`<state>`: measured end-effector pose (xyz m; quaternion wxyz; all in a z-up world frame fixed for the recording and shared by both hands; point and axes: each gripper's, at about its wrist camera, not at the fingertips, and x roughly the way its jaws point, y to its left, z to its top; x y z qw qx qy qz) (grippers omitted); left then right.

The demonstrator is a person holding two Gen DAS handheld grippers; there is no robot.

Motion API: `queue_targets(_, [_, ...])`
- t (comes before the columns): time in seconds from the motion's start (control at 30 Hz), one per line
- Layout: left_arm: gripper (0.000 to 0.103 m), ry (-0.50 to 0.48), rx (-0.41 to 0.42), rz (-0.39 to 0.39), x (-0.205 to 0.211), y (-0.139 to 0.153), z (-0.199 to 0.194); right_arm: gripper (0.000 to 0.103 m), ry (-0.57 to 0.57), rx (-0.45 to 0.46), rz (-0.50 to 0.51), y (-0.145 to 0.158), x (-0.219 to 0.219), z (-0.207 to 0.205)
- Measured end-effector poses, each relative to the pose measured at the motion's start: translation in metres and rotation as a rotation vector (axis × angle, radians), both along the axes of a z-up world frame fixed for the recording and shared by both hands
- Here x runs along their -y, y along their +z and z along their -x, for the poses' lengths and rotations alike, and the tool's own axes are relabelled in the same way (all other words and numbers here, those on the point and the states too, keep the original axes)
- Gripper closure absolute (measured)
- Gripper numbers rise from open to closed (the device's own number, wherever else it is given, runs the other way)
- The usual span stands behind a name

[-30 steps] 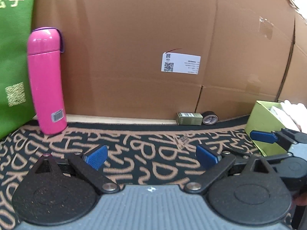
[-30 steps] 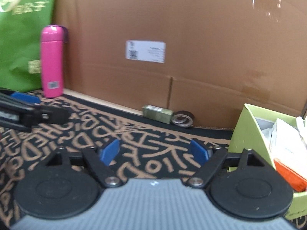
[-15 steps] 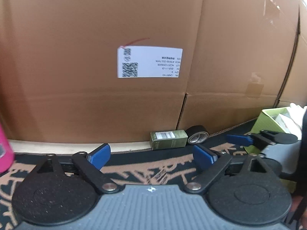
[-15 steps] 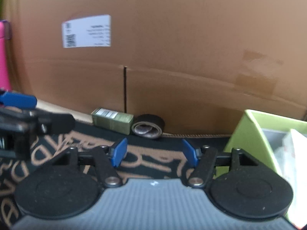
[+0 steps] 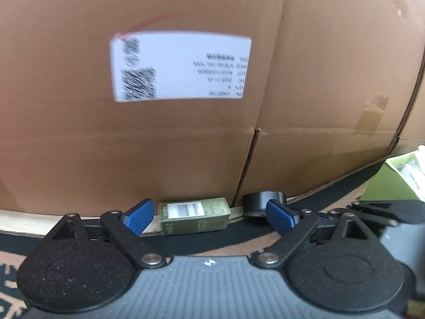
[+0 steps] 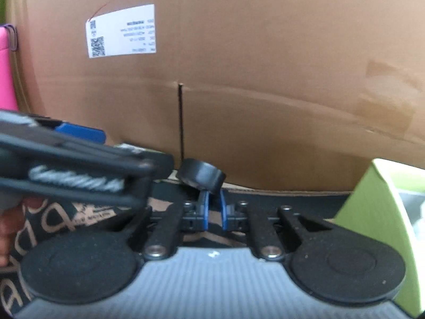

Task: Organize objects
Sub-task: 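Grasp small green tin with left tool while right tool grasps black tape roll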

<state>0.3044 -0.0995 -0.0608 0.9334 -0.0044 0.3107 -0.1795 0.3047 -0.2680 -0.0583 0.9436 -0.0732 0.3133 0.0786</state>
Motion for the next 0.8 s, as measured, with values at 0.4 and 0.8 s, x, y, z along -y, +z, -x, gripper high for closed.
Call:
queue_targets(0.4, [0.037,0.035,-0.035,-0.008,-0.028,-0.015,-0.006,0.057,0.005,-0.008,0.006,-0.007,-0.006,-0.017])
queue_targets(0.8, [0.018,0.115,-0.031,0.037,-0.037,-0.016,-0.003,0.085,0.002,-0.023,-0.027,-0.005,0.003,-0.015])
